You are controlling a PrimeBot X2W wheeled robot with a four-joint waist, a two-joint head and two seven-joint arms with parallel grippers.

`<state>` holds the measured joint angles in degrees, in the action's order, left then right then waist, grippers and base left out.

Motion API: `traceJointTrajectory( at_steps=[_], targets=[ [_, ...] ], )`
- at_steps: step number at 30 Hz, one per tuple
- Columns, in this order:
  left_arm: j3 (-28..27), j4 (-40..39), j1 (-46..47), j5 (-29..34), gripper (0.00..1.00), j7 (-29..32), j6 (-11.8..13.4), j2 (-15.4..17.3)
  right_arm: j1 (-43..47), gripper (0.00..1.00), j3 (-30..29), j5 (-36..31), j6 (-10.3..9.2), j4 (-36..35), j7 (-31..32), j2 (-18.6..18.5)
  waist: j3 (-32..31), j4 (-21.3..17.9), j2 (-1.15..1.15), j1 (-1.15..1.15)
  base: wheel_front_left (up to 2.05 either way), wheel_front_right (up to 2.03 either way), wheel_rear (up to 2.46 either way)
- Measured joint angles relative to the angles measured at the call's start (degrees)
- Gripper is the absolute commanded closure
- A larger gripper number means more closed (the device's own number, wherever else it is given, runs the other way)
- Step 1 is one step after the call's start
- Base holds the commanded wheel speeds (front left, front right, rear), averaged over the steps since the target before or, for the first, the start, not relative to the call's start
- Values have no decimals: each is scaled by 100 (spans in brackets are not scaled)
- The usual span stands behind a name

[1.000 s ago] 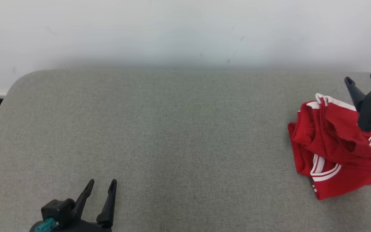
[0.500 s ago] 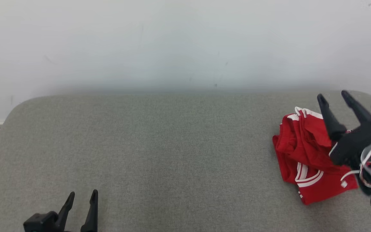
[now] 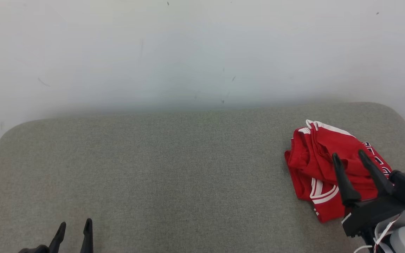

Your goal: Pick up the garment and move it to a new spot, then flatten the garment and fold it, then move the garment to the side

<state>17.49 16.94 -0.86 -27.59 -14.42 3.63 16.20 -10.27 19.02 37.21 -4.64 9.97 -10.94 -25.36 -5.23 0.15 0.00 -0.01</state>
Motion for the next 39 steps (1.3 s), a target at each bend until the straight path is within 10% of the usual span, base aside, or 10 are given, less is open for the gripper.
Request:
traceJointTrajectory(
  at_steps=[39],
  targets=[
    [-215, -645, -376, 493, 0, 3, 292, 41, 1351, 0, -693, -1440, -248, -14, -326, 491, 10, -86, 0, 1, 0, 0, 0]
  ],
)
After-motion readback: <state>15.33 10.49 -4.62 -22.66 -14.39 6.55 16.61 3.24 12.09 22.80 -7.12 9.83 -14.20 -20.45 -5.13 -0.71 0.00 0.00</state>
